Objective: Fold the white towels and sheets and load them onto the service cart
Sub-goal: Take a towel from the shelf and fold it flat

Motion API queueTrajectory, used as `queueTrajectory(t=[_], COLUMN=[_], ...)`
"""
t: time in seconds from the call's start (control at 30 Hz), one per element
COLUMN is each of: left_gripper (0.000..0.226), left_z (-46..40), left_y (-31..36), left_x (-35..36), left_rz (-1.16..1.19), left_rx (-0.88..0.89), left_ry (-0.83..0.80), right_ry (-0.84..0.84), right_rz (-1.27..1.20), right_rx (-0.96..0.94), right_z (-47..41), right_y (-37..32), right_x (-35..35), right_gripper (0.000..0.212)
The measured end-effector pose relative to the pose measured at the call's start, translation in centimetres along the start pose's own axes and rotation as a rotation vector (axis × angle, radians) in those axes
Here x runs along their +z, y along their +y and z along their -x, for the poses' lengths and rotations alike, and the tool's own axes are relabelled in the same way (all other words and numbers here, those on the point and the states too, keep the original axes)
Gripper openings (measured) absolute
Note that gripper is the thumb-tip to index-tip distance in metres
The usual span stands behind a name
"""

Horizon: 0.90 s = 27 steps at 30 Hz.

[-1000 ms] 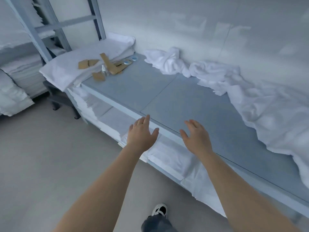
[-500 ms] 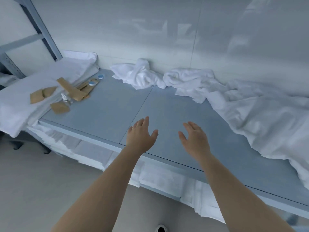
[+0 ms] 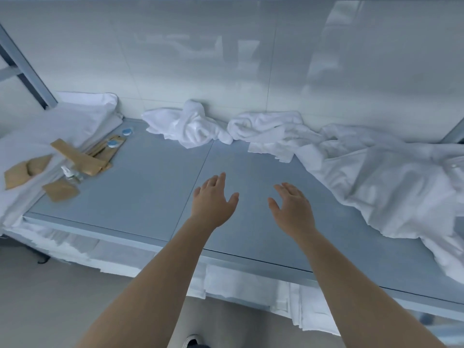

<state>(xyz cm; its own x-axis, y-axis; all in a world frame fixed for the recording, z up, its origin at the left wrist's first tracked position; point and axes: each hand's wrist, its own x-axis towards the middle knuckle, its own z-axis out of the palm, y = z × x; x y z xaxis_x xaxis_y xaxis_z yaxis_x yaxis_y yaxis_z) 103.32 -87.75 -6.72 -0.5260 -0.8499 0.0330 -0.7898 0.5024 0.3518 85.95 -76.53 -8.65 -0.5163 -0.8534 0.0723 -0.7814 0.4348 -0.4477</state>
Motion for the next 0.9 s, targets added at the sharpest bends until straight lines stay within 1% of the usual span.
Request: queueTrajectory(t=[0.17, 0.4, 0.63, 0.9], left_gripper=[0.071, 0.071, 0.071, 0.071], left_z=[-1.8, -4.4, -6.8, -8.3], left_y=[-0.6, -3.2, -5.5, -5.9], left_x=[-0.3, -1.3, -2.7, -1.3], left_rz=[0.018, 0.034, 0.046, 0.055], left_rx=[0.063, 0.138, 0.182, 0.210], left_ry=[-0.024, -0.034, -0.030, -0.023], right_ry=[0.018, 0.052, 0.084, 0.113], right_rz=[0.013, 0.017, 0.039, 0.057], right_rx=[0.056, 0.113, 0.141, 0.149], right_z=[-0.7, -1.8, -3.1, -4.5], right_y=[-0.9, -3.7, -6.5, -5.7], right_x=[0.6, 1.9, 2.8, 3.5], right_gripper=[0.051, 0.051, 0.052, 0.052])
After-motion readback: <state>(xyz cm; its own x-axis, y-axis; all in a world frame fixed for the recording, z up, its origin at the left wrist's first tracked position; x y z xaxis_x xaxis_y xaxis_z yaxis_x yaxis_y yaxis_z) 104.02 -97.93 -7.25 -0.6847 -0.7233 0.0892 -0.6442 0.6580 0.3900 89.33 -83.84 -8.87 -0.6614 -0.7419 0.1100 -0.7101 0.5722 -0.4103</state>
